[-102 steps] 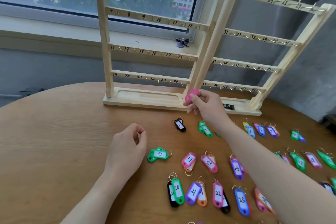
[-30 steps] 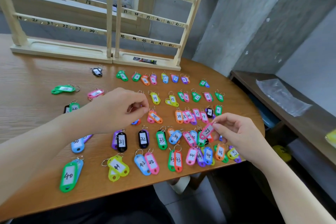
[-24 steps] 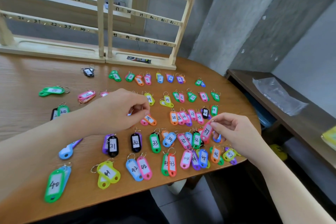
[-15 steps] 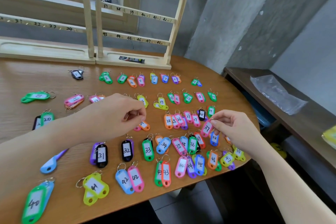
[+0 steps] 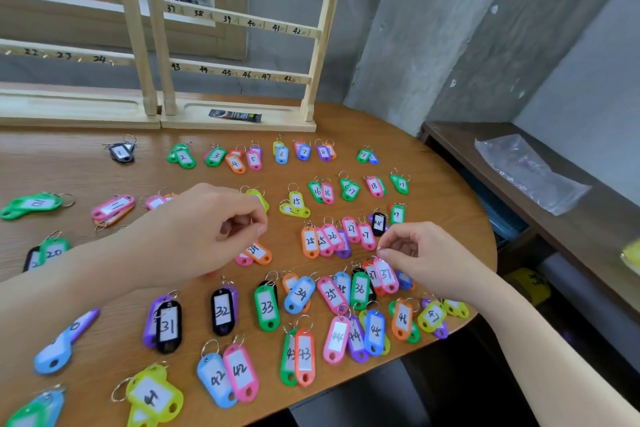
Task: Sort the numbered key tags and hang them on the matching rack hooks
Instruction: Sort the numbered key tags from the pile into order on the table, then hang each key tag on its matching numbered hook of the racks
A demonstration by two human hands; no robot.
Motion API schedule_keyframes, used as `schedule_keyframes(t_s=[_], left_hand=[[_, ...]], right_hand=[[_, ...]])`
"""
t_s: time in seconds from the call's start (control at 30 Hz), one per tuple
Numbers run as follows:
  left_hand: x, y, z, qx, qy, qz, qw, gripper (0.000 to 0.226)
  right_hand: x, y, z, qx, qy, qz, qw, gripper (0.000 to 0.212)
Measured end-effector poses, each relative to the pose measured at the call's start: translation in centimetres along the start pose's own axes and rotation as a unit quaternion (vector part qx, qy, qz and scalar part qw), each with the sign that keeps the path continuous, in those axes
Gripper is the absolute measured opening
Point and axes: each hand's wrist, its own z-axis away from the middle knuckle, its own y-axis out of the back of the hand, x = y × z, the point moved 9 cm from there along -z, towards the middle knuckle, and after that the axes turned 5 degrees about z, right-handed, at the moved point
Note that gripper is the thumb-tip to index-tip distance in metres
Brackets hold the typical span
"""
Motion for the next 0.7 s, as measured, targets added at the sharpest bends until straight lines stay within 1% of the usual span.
schedule_keyframes(t_s=[0.17,0.27,0.3,0.37,0.4,0.5,0.57,0.63,0.7], left_hand=[[-0.3,1.9,0.3,0.057,-0.003,-0.004,0.998,0.018],[-0.5,3.2,1.0,0.077,-0.003,0.001,0.997,0.013],[-0.8,3.7,1.4,0.084,0.002,0.006,0.996,0.012],[-1.6,4.8,2.5,0.104,0.02,0.006,0.994,0.016],[-2.2,5.4,3.4,0.118,0.033,0.005,0.992,0.017],[-4.6,8.0,6.7,0.161,0.091,0.013,0.983,0.009],[-7.0,10.5,9.2,0.199,0.136,0.011,0.97,0.011],[-9.6,13.2,11.8,0.253,0.187,0.016,0.949,0.012],[-12.8,15.4,14.6,0.312,0.232,0.05,0.92,0.011]], right_hand=[[-0.2,-0.4,-0.1,-0.003,0.005,0.015,1.0,0.006],[-0.5,-0.3,-0.2,-0.004,0.002,0.017,1.0,0.006],[-0.6,-0.1,-0.3,0.0,0.003,0.019,1.0,0.007],[-1.3,0.4,-0.5,0.012,0.007,0.014,1.0,0.008],[-1.9,0.6,-0.7,0.02,0.012,0.003,1.0,0.01],[-5.3,1.0,-1.9,0.045,0.036,-0.041,0.998,0.012],[-8.6,0.2,-3.4,0.041,0.06,-0.069,0.995,0.014],[-12.5,-1.3,-5.2,0.029,0.088,-0.07,0.993,0.016],[-16.6,-3.0,-7.1,0.011,0.118,-0.063,0.991,0.016]])
